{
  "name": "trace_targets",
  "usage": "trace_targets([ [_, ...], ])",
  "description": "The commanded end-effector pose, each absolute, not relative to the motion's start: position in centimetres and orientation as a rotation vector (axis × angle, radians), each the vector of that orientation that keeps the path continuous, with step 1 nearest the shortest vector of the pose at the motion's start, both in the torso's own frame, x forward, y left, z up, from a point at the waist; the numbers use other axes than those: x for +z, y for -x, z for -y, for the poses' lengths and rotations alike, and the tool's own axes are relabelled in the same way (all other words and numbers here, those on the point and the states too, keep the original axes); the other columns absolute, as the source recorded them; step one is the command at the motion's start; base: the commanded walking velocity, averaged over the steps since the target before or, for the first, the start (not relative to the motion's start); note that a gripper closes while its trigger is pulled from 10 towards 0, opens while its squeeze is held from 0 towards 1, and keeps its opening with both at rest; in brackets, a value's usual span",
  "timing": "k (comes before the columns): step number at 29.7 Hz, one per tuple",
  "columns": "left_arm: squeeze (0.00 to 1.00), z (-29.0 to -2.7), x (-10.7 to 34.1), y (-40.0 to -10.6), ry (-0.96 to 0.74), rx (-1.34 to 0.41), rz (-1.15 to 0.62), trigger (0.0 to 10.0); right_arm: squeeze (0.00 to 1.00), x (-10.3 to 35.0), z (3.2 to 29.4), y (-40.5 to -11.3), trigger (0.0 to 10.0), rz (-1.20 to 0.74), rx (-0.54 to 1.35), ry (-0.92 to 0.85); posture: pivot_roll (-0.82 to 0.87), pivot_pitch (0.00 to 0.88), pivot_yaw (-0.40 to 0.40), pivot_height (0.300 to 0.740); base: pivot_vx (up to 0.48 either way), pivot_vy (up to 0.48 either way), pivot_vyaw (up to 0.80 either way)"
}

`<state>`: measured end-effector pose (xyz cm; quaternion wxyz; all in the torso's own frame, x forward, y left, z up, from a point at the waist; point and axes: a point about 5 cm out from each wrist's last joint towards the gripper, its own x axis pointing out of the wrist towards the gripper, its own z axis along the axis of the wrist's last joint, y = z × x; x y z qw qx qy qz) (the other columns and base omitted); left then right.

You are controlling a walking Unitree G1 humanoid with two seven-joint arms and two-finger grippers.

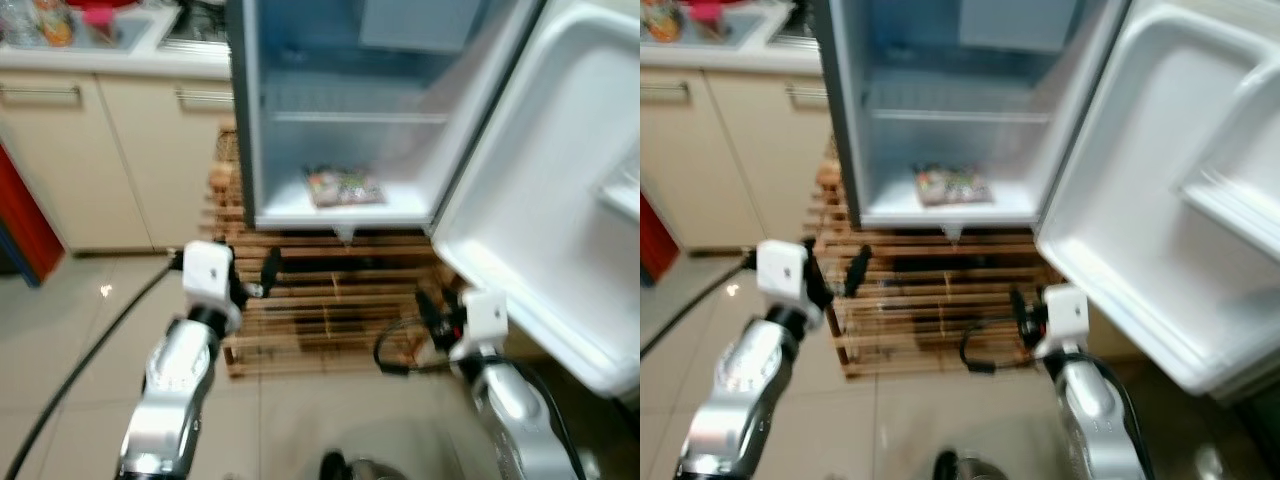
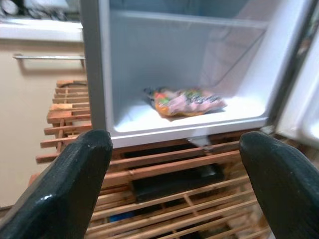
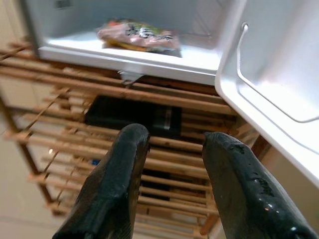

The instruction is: Restocking fridge

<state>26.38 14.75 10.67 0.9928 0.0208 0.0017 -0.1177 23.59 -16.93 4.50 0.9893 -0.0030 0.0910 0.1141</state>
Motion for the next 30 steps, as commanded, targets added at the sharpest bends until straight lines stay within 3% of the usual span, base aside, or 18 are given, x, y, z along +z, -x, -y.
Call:
trace_targets([
  [1,0.0,-14.6,10.2,-25.8,-0.036,-0.251,-0.022,10.0,0.0,5.2,16.6,-24.1,10.0,-0.166,0.254,0.019,-0.1,0.0,-0.055,0.74,0.0,0.0,0.0],
  [15,0.0,-16.4,8.7,-25.6,-0.063,-0.234,-0.076,10.0,0.0,2.7,14.1,-23.5,10.0,-0.242,0.31,0.006,-0.08,0.0,-0.017,0.74,0.0,0.0,0.0],
  [20,0.0,-15.4,9.5,-25.9,-0.066,-0.243,-0.054,10.0,0.0,3.1,14.2,-23.5,10.0,-0.243,0.286,-0.016,-0.06,0.0,-0.048,0.74,0.0,0.0,0.0],
  [26,0.0,-14.5,9.8,-28.4,-0.097,-0.278,-0.045,10.0,0.0,3.6,15.0,-24.8,10.0,-0.21,0.26,0.015,-0.13,0.0,0.026,0.74,0.094,0.13,-0.21],
  [30,0.0,-12.9,10.9,-29.9,-0.087,-0.318,-0.003,10.0,0.0,4.8,14.6,-26.0,10.0,-0.155,0.246,0.007,-0.13,0.0,0.023,0.74,0.285,0.387,-0.77],
])
